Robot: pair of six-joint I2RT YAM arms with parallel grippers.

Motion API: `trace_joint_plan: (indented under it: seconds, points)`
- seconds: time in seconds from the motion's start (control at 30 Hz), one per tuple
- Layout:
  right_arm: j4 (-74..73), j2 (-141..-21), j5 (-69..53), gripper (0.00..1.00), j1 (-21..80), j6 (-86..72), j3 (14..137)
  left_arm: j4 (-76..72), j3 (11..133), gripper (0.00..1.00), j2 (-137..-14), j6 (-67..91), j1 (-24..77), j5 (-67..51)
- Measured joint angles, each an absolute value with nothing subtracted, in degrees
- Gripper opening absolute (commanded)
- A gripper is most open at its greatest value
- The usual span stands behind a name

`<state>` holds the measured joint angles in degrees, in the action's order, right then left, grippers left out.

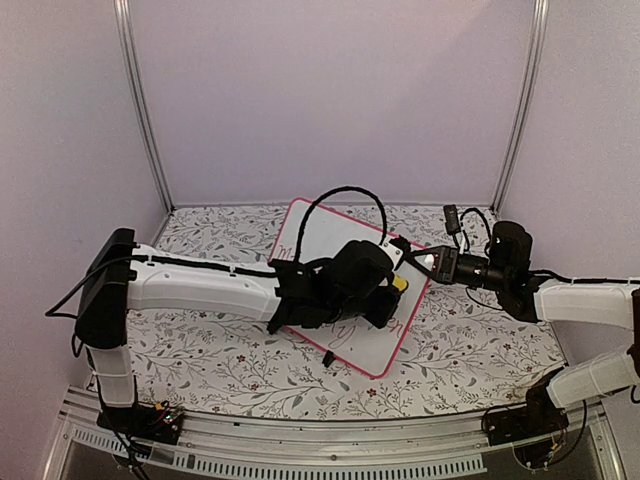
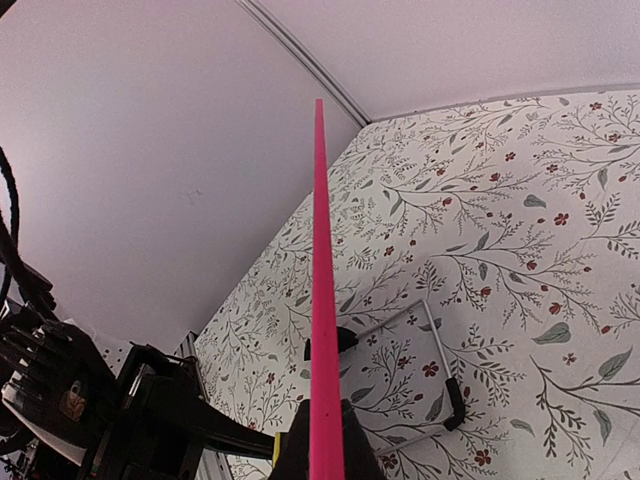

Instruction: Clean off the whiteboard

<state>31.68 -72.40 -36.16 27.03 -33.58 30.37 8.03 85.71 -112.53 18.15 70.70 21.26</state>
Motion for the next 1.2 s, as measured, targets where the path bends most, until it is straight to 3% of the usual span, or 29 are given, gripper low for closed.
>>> trace_joint_plan:
  seconds: [1.2]
  points:
    - [31.51,-72.49,-36.12,0.00,27.11,-33.43,30.48,9.13,81.43,0.00,-111.66,19.29,72.44,21.85]
